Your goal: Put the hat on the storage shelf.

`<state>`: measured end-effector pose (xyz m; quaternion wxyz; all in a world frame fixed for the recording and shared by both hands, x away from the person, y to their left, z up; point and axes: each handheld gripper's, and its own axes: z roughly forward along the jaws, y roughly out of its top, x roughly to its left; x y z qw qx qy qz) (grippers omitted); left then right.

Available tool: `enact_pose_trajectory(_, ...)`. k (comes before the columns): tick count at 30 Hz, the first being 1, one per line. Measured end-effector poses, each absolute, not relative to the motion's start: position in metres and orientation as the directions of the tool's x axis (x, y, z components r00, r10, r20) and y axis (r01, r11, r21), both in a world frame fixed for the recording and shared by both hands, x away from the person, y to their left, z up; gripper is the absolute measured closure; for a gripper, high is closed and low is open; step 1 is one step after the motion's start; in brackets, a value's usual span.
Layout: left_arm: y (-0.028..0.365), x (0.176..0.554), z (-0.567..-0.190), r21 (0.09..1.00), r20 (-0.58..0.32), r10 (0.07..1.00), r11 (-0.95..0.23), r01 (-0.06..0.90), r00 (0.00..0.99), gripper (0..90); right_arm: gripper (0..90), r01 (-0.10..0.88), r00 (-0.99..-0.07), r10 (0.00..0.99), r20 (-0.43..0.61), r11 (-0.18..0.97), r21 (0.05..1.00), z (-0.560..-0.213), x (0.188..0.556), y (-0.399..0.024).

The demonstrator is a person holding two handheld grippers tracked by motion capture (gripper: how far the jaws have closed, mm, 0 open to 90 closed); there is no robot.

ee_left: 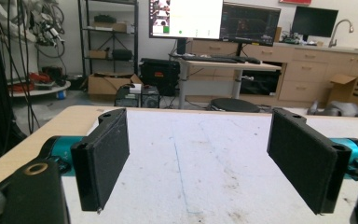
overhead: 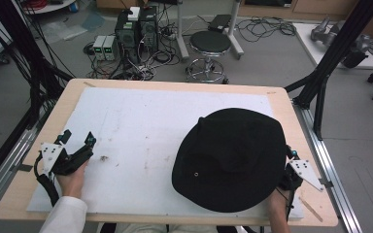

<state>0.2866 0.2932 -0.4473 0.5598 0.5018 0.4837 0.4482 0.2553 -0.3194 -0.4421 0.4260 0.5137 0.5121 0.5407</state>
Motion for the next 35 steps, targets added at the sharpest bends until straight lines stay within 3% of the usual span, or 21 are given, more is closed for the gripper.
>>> enact_pose_trajectory(35,0.3024,0.2890,-0.4491,0.975,-0.222,0.965,0.221,0.022,0.142,22.0,11.5,0.076,-0.104,0.986,0.130,-0.122,0.990,-0.4429,0.2555,-0.3209)
